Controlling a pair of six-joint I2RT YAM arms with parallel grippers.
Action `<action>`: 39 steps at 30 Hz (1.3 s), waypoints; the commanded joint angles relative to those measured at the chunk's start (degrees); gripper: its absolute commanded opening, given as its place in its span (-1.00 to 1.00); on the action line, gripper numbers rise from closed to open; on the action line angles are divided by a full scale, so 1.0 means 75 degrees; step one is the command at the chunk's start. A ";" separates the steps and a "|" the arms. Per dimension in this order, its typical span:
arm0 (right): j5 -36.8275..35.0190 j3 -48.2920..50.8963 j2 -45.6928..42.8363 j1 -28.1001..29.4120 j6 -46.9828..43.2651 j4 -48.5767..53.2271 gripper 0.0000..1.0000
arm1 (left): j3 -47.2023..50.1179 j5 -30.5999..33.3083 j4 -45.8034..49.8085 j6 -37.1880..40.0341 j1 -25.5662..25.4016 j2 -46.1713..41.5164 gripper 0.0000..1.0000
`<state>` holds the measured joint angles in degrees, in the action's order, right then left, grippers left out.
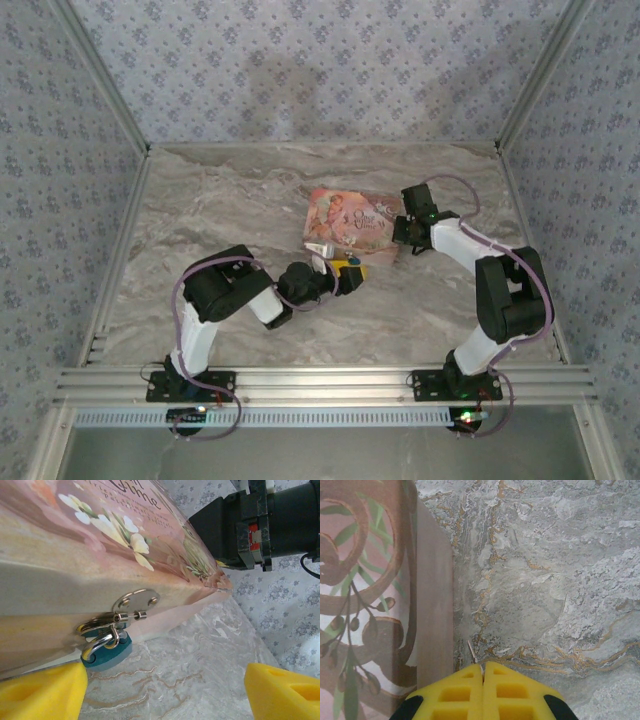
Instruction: Unlock the padlock with the key
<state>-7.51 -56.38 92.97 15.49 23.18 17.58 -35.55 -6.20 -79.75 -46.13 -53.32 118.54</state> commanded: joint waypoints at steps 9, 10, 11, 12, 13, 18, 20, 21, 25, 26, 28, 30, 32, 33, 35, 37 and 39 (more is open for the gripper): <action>0.0104 -0.0007 -0.0279 0.0158 0.0207 -0.0094 -1.00 | -0.0034 -0.1115 -0.0116 -0.0208 0.0113 -0.0012 0.48; 0.0098 -0.0006 -0.0286 0.0165 0.0211 -0.0093 -1.00 | 0.0021 -0.1071 -0.0113 -0.0142 0.0113 -0.0079 0.48; 0.0087 -0.0007 -0.0290 0.0178 0.0224 -0.0099 -1.00 | 0.0064 -0.1021 -0.0113 -0.0098 0.0113 -0.0138 0.47; 0.0082 -0.0005 -0.0301 0.0191 0.0226 -0.0099 -1.00 | 0.0086 -0.0988 -0.0115 -0.0062 0.0113 -0.0179 0.47; 0.0085 0.0003 -0.0311 0.0197 0.0224 -0.0103 -1.00 | 0.0114 -0.0933 -0.0119 -0.0026 0.0109 -0.0208 0.47; 0.0061 0.0013 -0.0360 0.0266 0.0232 -0.0079 -1.00 | 0.0335 -0.0366 -0.0116 -0.0055 0.0154 -0.0252 0.55; 0.0050 -0.0005 -0.0369 0.0274 0.0200 -0.0048 -1.00 | 0.0564 -0.0153 -0.0113 -0.0145 0.0159 -0.0369 0.60; 0.0029 -0.0008 -0.0369 0.0264 0.0191 -0.0036 -1.00 | 0.0709 -0.0032 -0.0113 -0.0152 0.0160 -0.0464 0.62; 0.0051 0.0005 -0.0355 0.0278 0.0202 -0.0064 -1.00 | 0.1230 0.0343 0.0189 -0.0026 0.0204 -0.0902 0.69; 0.0062 -0.0002 -0.0355 0.0285 0.0214 -0.0075 -1.00 | 0.1247 0.0351 0.0412 0.0023 0.0229 -0.0961 0.71; 0.0060 -0.0003 -0.0371 0.0312 0.0223 -0.0084 -1.00 | 0.1192 0.0410 0.0795 0.0117 0.0253 -0.1036 0.71; 0.0032 -0.0018 -0.0383 0.0362 0.0226 -0.0094 -1.00 | 0.1090 0.0553 0.0937 0.0160 0.0248 -0.1006 0.73; 0.0006 -0.0049 -0.0369 0.0416 0.0246 -0.0081 -1.00 | 0.0917 0.0624 0.1004 0.0217 0.0254 -0.0925 0.74; -0.0004 -0.0055 -0.0372 0.0441 0.0243 -0.0082 -1.00 | 0.0811 0.0638 0.1136 0.0241 0.0254 -0.0896 0.74; -0.0010 -0.0059 -0.0361 0.0472 0.0240 -0.0087 -1.00 | 0.0505 0.0593 0.1435 0.0328 0.0230 -0.0806 0.74; -0.0018 -0.0074 -0.0331 0.0486 0.0220 -0.0076 -1.00 | 0.0267 0.0559 0.1655 0.0352 0.0216 -0.0711 0.75; -0.0001 -0.0053 -0.0314 0.0495 0.0219 -0.0115 -1.00 | 0.0142 0.0668 0.1752 0.0388 0.0219 -0.0617 0.74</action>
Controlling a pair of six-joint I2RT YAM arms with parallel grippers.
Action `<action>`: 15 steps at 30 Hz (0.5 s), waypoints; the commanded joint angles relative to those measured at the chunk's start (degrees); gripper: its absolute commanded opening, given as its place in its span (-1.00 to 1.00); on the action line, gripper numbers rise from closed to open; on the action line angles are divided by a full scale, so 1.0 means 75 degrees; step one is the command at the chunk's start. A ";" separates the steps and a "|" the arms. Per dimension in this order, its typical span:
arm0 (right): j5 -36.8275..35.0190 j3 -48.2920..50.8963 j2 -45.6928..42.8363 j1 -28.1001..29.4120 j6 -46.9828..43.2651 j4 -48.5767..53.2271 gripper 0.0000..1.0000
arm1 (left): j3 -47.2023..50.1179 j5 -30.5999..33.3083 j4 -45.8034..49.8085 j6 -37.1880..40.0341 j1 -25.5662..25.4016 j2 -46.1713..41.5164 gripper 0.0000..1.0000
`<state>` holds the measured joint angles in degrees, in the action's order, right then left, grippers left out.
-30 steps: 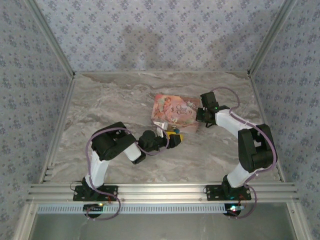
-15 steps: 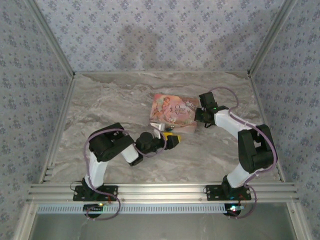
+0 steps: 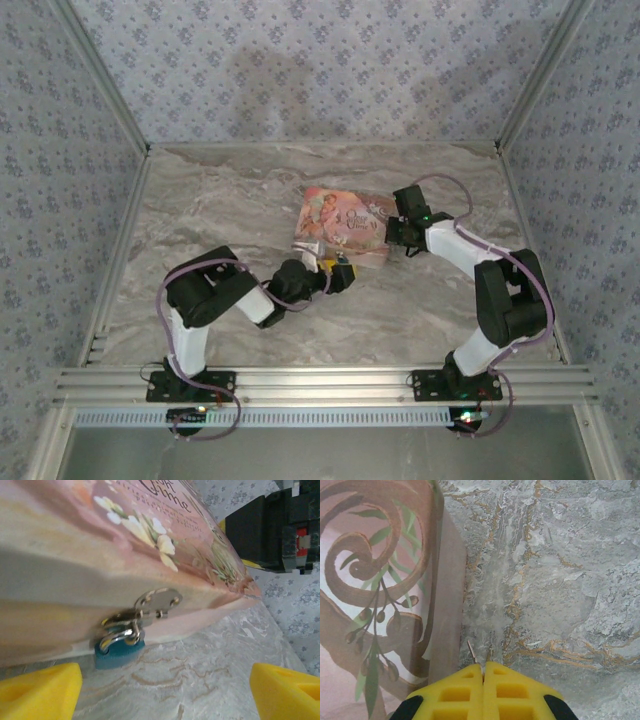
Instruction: Unlock the padlock with the key
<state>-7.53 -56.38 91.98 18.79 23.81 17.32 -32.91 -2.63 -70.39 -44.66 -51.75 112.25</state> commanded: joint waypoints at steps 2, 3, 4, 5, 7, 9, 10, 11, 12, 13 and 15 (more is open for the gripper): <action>0.0025 -0.0045 -0.0171 0.0091 0.0150 -0.0097 -1.00 | -0.0252 0.0341 0.0500 0.0206 0.0009 0.0295 0.75; 0.0032 -0.0041 -0.0160 0.0096 0.0142 -0.0113 -1.00 | -0.0262 0.0367 0.0481 0.0209 0.0006 0.0313 0.75; 0.0034 -0.0045 -0.0159 0.0120 0.0141 -0.0118 -1.00 | -0.0285 0.0354 0.0448 0.0229 0.0006 0.0346 0.75; 0.0030 -0.0031 -0.0159 0.0149 0.0136 -0.0135 -1.00 | -0.0326 0.0269 0.0402 0.0253 0.0009 0.0367 0.75; 0.0043 -0.0006 -0.0159 0.0161 0.0141 -0.0160 -1.00 | -0.0473 -0.0089 0.0335 0.0366 0.0020 0.0425 0.74; 0.0052 0.0019 -0.0159 0.0171 0.0147 -0.0177 -1.00 | -0.0673 -0.0399 0.0403 0.0391 0.0021 0.0464 0.73; 0.0040 0.0031 -0.0165 0.0175 0.0150 -0.0206 -1.00 | -0.0769 -0.0606 0.0411 0.0411 0.0020 0.0488 0.72; 0.0037 0.0051 -0.0159 0.0179 0.0162 -0.0223 -1.00 | -0.0837 -0.0791 0.0344 0.0424 0.0021 0.0508 0.69; 0.0042 0.0046 -0.0159 0.0179 0.0173 -0.0228 -1.00 | -0.0875 -0.0901 0.0248 0.0405 0.0021 0.0514 0.67; 0.0054 0.0042 -0.0148 0.0182 0.0168 -0.0230 -1.00 | -0.0874 -0.1045 0.0118 0.0399 0.0021 0.0514 0.65; 0.0064 0.0034 -0.0124 0.0190 0.0176 -0.0229 -1.00 | -0.0809 -0.1115 -0.0118 0.0375 0.0017 0.0511 0.63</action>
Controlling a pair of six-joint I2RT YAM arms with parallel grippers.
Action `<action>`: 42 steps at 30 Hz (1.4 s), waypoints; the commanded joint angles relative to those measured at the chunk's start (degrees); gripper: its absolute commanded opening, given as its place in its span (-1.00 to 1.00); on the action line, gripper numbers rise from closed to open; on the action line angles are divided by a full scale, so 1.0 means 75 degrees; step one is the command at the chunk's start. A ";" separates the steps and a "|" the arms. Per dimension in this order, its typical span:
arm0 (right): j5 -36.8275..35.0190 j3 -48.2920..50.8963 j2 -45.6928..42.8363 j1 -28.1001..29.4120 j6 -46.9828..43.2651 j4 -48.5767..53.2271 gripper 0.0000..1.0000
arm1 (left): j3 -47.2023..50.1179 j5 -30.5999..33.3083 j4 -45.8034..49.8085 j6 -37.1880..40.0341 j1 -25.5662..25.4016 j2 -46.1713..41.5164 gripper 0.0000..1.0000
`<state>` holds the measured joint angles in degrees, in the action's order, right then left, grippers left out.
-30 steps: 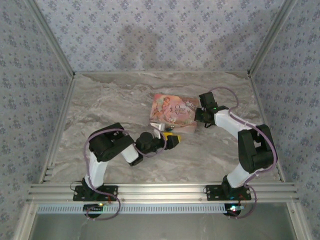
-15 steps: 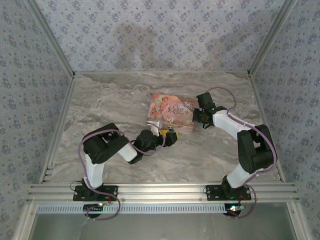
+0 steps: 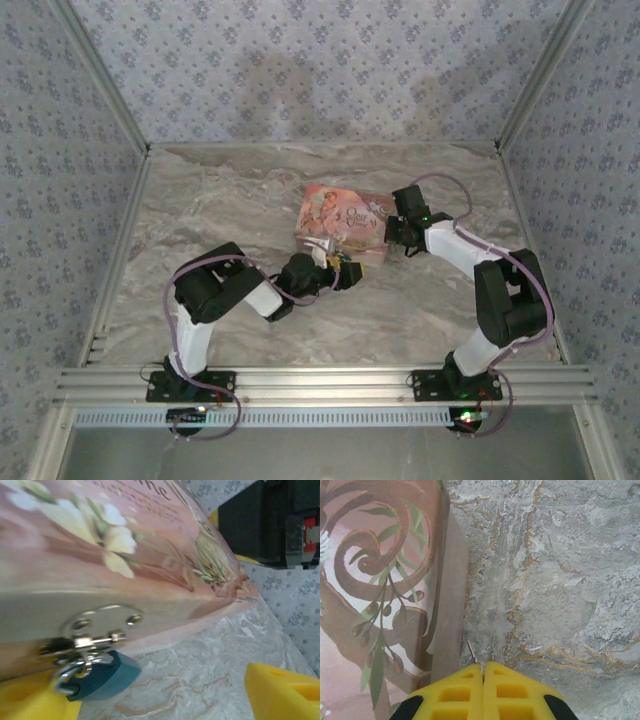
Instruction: Unlock the padlock with the key
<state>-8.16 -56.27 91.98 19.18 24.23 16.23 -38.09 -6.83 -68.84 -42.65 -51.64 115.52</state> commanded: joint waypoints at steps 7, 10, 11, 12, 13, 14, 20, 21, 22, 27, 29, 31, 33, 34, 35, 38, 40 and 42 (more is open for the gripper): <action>0.0122 0.0008 -0.0158 0.0166 0.0099 -0.0046 -1.00 | 0.0211 0.0039 -0.0829 -0.0226 0.0082 0.0190 0.67; 0.0104 0.0023 -0.0183 0.0176 0.0083 -0.0016 -1.00 | 0.0289 0.0019 -0.0917 -0.0382 0.0151 0.0218 0.61; 0.0093 0.0026 -0.0190 0.0173 0.0080 -0.0015 -1.00 | 0.0326 0.0000 -0.0959 -0.0431 0.0197 0.0200 0.59; 0.0092 0.0025 -0.0203 0.0173 0.0076 -0.0008 -1.00 | 0.0392 -0.0023 -0.1017 -0.0454 0.0221 0.0184 0.55; 0.0083 0.0024 -0.0203 0.0173 0.0084 -0.0004 -1.00 | 0.0450 -0.0043 -0.1051 -0.0512 0.0263 0.0149 0.53; 0.0080 0.0035 -0.0206 0.0183 0.0082 -0.0007 -1.00 | 0.0520 -0.0072 -0.1049 -0.0551 0.0309 0.0099 0.52; 0.0071 -0.0005 -0.0215 0.0176 0.0086 0.0025 -1.00 | 0.0680 -0.0498 -0.0608 -0.0622 0.0503 -0.0107 0.34; 0.0069 0.0000 -0.0219 0.0174 0.0086 0.0018 -1.00 | 0.0665 -0.0549 -0.0524 -0.0643 0.0511 -0.0121 0.31; 0.0080 -0.0003 -0.0218 0.0185 0.0085 0.0020 -1.00 | 0.0646 -0.0632 -0.0460 -0.0635 0.0544 -0.0132 0.26; 0.0057 0.0003 -0.0218 0.0212 0.0097 0.0033 -1.00 | 0.0573 -0.0864 -0.0290 -0.0790 0.0695 -0.0111 0.08; 0.0057 -0.0011 -0.0218 0.0211 0.0079 0.0035 -1.00 | 0.0532 -0.1018 -0.0204 -0.0862 0.0781 -0.0099 -0.03; 0.0057 -0.0018 -0.0218 0.0213 0.0085 0.0031 -1.00 | 0.0476 -0.1181 -0.0105 -0.0920 0.0863 -0.0098 -0.08; 0.0057 -0.0021 -0.0207 0.0208 0.0078 0.0024 -1.00 | 0.0495 -0.1205 -0.0056 -0.0942 0.0906 -0.0121 -0.14; 0.0067 -0.0027 -0.0203 0.0208 0.0081 0.0025 -1.00 | 0.0496 -0.1233 -0.0051 -0.0935 0.0930 -0.0122 -0.19; 0.0069 -0.0022 -0.0195 0.0208 0.0091 0.0006 -1.00 | 0.0492 -0.1266 -0.0028 -0.0960 0.0954 -0.0133 -0.20; 0.0069 0.0000 -0.0178 0.0220 0.0100 -0.0003 -1.00 | 0.0496 -0.1322 0.0023 -0.0994 0.1011 -0.0145 -0.23; 0.0068 0.0008 -0.0171 0.0235 0.0118 -0.0025 -1.00 | 0.0456 -0.1374 0.0103 -0.0988 0.1040 -0.0146 -0.34; 0.0081 -0.0001 -0.0156 0.0243 0.0117 -0.0025 -1.00 | 0.0415 -0.1426 0.0166 -0.1048 0.1090 -0.0125 -0.24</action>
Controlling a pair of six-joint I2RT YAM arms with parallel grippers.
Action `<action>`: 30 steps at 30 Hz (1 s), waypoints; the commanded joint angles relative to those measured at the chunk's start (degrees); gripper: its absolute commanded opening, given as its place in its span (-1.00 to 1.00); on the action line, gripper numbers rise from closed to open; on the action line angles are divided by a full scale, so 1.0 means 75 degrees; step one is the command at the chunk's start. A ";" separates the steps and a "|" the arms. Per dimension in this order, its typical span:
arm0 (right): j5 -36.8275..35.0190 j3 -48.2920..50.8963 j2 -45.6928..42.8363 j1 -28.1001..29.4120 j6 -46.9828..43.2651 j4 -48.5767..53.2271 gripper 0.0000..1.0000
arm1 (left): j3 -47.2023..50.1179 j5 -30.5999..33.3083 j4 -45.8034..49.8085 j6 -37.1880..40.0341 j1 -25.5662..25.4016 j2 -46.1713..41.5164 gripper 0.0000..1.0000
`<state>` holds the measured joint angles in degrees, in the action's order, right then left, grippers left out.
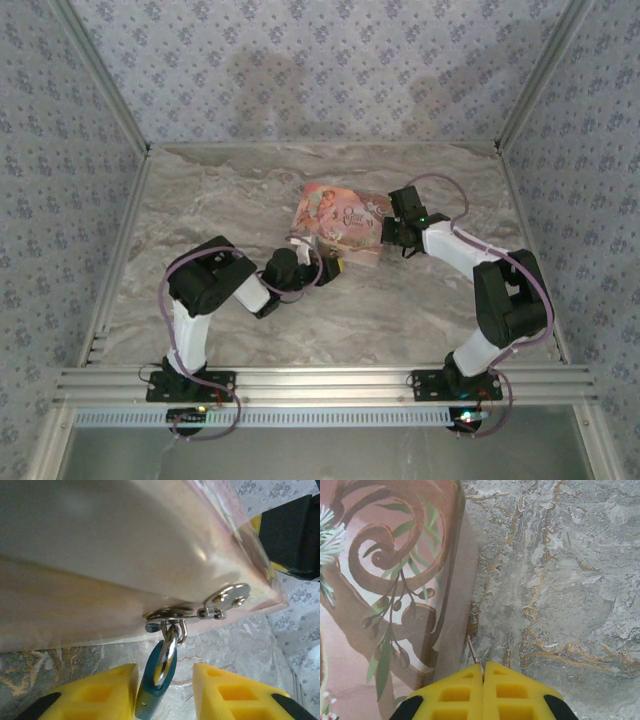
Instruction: Unlock the padlock with the key
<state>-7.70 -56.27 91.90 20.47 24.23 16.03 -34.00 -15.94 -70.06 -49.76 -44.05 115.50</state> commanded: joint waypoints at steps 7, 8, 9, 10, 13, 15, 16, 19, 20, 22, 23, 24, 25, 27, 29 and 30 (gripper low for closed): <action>-0.0036 0.0019 -0.0148 0.0090 0.0112 0.0009 -1.00 | -0.0154 -0.0262 0.0426 -0.0130 0.0223 -0.0335 -0.02; -0.0039 0.0026 -0.0148 0.0095 0.0113 0.0012 -1.00 | -0.0166 -0.0284 0.0486 -0.0124 0.0246 -0.0370 0.01; -0.0042 0.0026 -0.0147 0.0093 0.0121 0.0013 -1.00 | -0.0156 -0.0299 0.0522 -0.0103 0.0264 -0.0419 0.02; -0.0048 0.0023 -0.0142 0.0095 0.0120 0.0004 -1.00 | -0.0154 -0.0301 0.0533 -0.0099 0.0279 -0.0454 0.02; -0.0039 0.0036 -0.0135 0.0098 0.0143 -0.0004 -1.00 | -0.0182 -0.0345 0.0579 -0.0090 0.0285 -0.0535 0.02; -0.0039 0.0058 -0.0143 0.0095 0.0156 -0.0025 -1.00 | -0.0264 -0.0429 0.0710 -0.0072 0.0293 -0.0532 -0.04; -0.0028 0.0054 -0.0136 0.0095 0.0166 -0.0036 -1.00 | -0.0282 -0.0451 0.0717 -0.0092 0.0298 -0.0509 -0.07; -0.0027 0.0050 -0.0147 0.0126 0.0168 -0.0037 -1.00 | -0.0353 -0.0506 0.0689 -0.0161 0.0309 -0.0428 -0.19; -0.0030 0.0063 -0.0146 0.0127 0.0168 -0.0037 -1.00 | -0.0387 -0.0537 0.0696 -0.0205 0.0335 -0.0395 -0.21; -0.0022 0.0083 -0.0147 0.0140 0.0170 -0.0047 -1.00 | -0.0464 -0.0594 0.0693 -0.0285 0.0356 -0.0344 -0.25; -0.0027 0.0089 -0.0143 0.0142 0.0179 -0.0041 -1.00 | -0.0486 -0.0601 0.0698 -0.0303 0.0368 -0.0329 -0.26; -0.0030 0.0107 -0.0145 0.0154 0.0179 -0.0050 -1.00 | -0.0505 -0.0600 0.0703 -0.0315 0.0383 -0.0335 -0.27; -0.0027 0.0118 -0.0154 0.0159 0.0180 -0.0058 -1.00 | -0.0526 -0.0593 0.0707 -0.0341 0.0395 -0.0341 -0.27; -0.0027 0.0128 -0.0159 0.0165 0.0180 -0.0059 -1.00 | -0.0580 -0.0613 0.0789 -0.0419 0.0428 -0.0343 -0.33; -0.0037 0.0134 -0.0162 0.0171 0.0179 -0.0074 -1.00 | -0.0656 -0.0712 0.0928 -0.0520 0.0491 -0.0345 -0.34; -0.0031 0.0143 -0.0171 0.0165 0.0180 -0.0066 -1.00 | -0.0671 -0.0733 0.0939 -0.0548 0.0508 -0.0345 -0.36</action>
<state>-7.73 -55.92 91.90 21.32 24.67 15.97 -37.43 -19.53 -63.55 -52.66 -40.91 113.30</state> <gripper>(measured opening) 0.064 0.325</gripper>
